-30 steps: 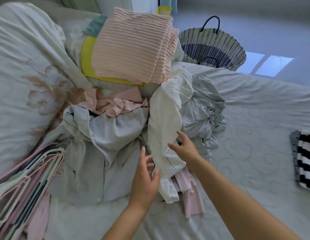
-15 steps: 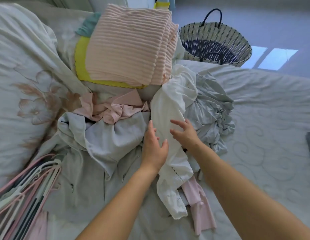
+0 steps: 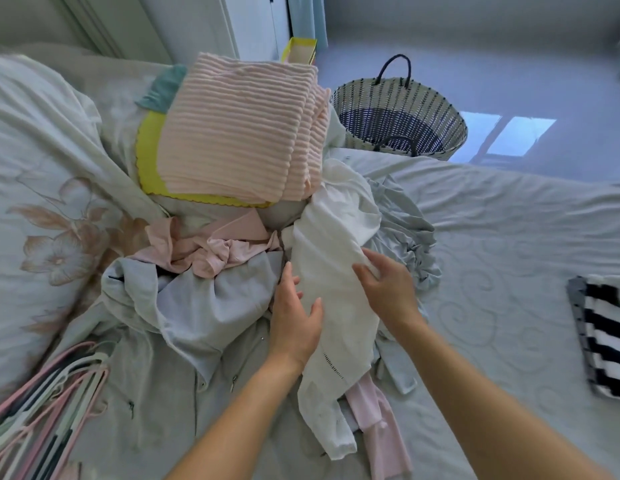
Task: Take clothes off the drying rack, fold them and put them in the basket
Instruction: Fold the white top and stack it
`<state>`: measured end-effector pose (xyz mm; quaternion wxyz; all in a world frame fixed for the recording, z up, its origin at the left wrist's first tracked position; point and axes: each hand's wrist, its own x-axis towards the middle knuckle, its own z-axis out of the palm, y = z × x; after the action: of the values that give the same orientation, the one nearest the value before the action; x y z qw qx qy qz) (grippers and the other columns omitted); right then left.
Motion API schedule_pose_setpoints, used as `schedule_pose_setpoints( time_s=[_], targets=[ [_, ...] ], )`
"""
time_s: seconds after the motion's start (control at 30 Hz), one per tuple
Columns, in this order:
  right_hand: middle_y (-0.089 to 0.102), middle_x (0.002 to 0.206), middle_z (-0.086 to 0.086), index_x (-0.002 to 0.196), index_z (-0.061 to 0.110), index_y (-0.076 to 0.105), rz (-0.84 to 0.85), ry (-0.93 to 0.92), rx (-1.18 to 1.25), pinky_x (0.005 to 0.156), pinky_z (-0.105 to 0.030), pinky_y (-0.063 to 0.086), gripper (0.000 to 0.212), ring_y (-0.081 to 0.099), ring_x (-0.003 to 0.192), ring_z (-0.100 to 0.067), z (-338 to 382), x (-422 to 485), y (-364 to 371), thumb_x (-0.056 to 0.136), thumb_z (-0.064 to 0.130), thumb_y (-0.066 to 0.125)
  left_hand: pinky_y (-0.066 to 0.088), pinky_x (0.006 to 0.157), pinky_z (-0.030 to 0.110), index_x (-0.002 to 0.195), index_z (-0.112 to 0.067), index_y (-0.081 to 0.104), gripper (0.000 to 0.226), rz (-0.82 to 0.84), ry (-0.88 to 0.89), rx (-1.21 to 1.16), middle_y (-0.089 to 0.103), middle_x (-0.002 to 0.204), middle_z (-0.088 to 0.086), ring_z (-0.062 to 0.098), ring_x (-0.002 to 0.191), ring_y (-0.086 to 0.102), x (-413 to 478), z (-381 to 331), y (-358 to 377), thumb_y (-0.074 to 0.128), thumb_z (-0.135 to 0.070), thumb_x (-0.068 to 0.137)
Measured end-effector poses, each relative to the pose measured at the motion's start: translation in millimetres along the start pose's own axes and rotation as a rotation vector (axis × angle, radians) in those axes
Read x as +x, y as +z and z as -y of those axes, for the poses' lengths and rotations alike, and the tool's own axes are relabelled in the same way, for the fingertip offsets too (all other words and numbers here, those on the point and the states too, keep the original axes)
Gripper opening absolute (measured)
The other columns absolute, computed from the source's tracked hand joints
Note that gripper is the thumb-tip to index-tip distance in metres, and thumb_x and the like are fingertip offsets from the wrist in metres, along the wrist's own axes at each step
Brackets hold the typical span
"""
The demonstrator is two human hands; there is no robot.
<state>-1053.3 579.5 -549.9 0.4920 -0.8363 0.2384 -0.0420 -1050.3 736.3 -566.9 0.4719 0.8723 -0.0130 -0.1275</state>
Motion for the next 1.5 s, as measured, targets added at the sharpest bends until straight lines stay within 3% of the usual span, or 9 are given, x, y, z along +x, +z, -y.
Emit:
schedule_pose_setpoints(
  time_s=[0.2,0.47,0.67,0.83,0.93,1.13,1.27,1.4,1.5],
  targets=[
    [0.069,0.088,0.027,0.105,0.026,0.074,-0.032,-0.172,0.082,0.071,-0.003,0.043,0.020,0.061,0.079,0.015,36,-47,-81,0.088,0.016,0.069,0.045,0.094,0.034,0.151,-0.020,0.014,0.074,-0.037,0.127,-0.051,0.040,0.136,-0.003,0.009,0.111,0.048,-25,-64,-4,0.058,-0.032,0.092],
    [0.064,0.074,0.021,0.080,0.050,0.067,-0.092,-0.369,0.188,0.066,-0.008,0.039,0.020,0.057,0.069,0.004,67,-117,-212,0.085,0.031,0.063,0.041,0.098,0.030,0.146,-0.019,0.027,0.054,-0.008,0.214,-0.189,0.042,0.135,-0.005,0.011,0.117,0.048,-72,-162,-4,0.044,-0.036,0.098],
    [0.051,0.063,0.006,0.066,0.025,0.067,0.014,-0.079,0.693,0.057,-0.019,0.039,0.025,0.046,0.059,-0.007,77,-159,-275,0.075,0.048,0.072,0.036,0.096,0.024,0.146,-0.016,0.030,0.050,0.156,0.224,-0.159,0.044,0.133,-0.001,0.013,0.120,0.046,-112,-209,11,0.042,-0.033,0.100],
    [0.045,0.054,0.001,0.058,0.013,0.055,-0.062,0.078,1.086,0.054,-0.027,0.039,0.038,0.046,0.049,-0.012,118,-177,-334,0.094,0.014,0.041,0.038,0.093,0.022,0.140,-0.013,0.038,0.044,0.221,0.303,-0.110,0.048,0.130,0.002,0.016,0.116,0.050,-146,-240,25,0.046,-0.027,0.099],
    [0.052,0.059,0.002,0.050,0.017,0.056,-0.082,0.024,1.235,0.058,-0.022,0.048,0.024,0.053,0.053,-0.014,146,-187,-369,0.073,0.021,0.063,0.042,0.094,0.027,0.143,-0.013,0.035,0.052,0.259,0.348,-0.096,0.046,0.135,0.003,0.015,0.115,0.051,-162,-261,28,0.049,-0.033,0.097],
    [0.036,0.050,0.002,0.038,0.019,0.032,-0.111,-0.115,1.394,0.066,-0.026,0.041,0.043,0.049,0.056,-0.018,187,-210,-421,0.051,0.031,0.071,0.036,0.105,0.031,0.141,-0.012,0.039,0.061,0.110,0.469,-0.154,0.045,0.140,0.004,0.013,0.125,0.044,-190,-326,12,0.035,-0.047,0.092],
    [0.028,0.042,0.004,0.032,0.018,0.029,-0.081,-0.226,1.454,0.058,-0.020,0.041,0.045,0.042,0.048,-0.017,209,-225,-448,0.051,0.031,0.067,0.039,0.106,0.038,0.142,-0.020,0.039,0.056,0.205,0.479,-0.200,0.050,0.140,0.002,0.013,0.125,0.047,-203,-369,10,0.032,-0.052,0.097],
    [0.026,0.041,0.003,0.032,0.018,0.027,-0.084,-0.270,1.475,0.053,-0.019,0.041,0.047,0.033,0.052,-0.018,218,-232,-463,0.059,0.031,0.064,0.043,0.095,0.034,0.114,-0.019,0.057,0.065,0.371,0.474,-0.297,0.059,0.112,0.010,0.019,0.102,0.055,-224,-406,24,0.033,-0.071,0.083],
    [0.028,0.044,0.002,0.032,0.018,0.029,-0.083,-0.258,1.450,0.057,-0.022,0.039,0.047,0.036,0.054,-0.019,216,-237,-474,0.065,0.034,0.058,0.044,0.068,0.024,0.089,-0.025,0.060,0.033,0.478,0.403,-0.460,0.056,0.074,0.000,0.011,0.066,0.051,-239,-430,22,0.049,-0.055,0.088]
  ],
)
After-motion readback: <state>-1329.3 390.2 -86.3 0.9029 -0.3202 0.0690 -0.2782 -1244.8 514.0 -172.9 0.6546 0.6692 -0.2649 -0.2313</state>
